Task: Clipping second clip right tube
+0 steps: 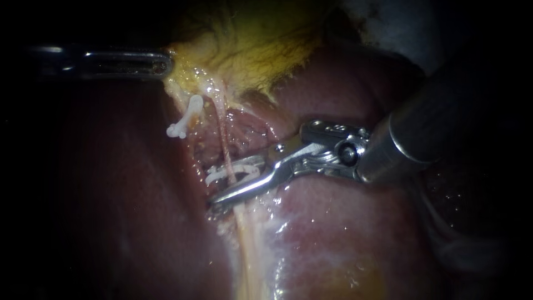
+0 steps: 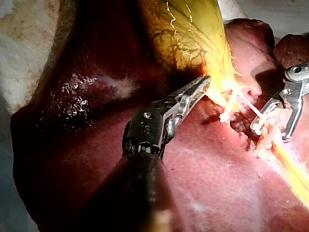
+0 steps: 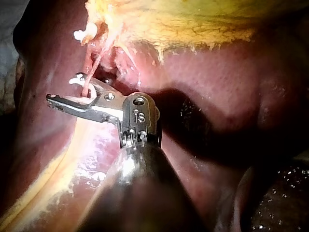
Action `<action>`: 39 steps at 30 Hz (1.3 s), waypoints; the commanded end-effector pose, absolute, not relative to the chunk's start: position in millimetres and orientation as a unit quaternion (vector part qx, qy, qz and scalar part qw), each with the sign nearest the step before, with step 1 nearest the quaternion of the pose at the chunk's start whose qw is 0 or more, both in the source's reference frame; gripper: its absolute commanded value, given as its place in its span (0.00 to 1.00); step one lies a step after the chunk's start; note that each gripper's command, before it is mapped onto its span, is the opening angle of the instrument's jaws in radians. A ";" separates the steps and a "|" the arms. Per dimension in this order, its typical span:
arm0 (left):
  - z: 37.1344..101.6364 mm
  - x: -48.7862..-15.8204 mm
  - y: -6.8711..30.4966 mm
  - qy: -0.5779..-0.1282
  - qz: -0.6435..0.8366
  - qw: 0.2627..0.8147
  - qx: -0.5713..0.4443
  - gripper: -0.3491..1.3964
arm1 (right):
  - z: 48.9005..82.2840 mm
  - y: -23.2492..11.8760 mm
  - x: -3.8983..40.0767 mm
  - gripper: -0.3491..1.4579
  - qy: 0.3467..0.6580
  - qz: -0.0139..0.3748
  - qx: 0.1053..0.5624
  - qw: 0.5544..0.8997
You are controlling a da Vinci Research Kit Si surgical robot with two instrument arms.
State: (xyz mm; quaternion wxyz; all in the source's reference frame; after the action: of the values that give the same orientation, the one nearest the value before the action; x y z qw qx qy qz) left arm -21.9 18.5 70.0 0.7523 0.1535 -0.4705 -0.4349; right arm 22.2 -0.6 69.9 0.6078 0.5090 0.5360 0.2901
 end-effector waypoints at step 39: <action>70.0 -21.9 18.5 -0.470 -0.435 0.752 0.154 0.00 | 67.9 0.1 21.8 0.00 0.535 0.293 0.537 0.583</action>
State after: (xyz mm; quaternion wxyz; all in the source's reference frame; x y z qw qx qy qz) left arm -21.9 18.5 70.0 0.7524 0.1536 -0.4704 -0.4348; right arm 21.8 0.1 67.9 0.5821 0.5371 0.5351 0.2938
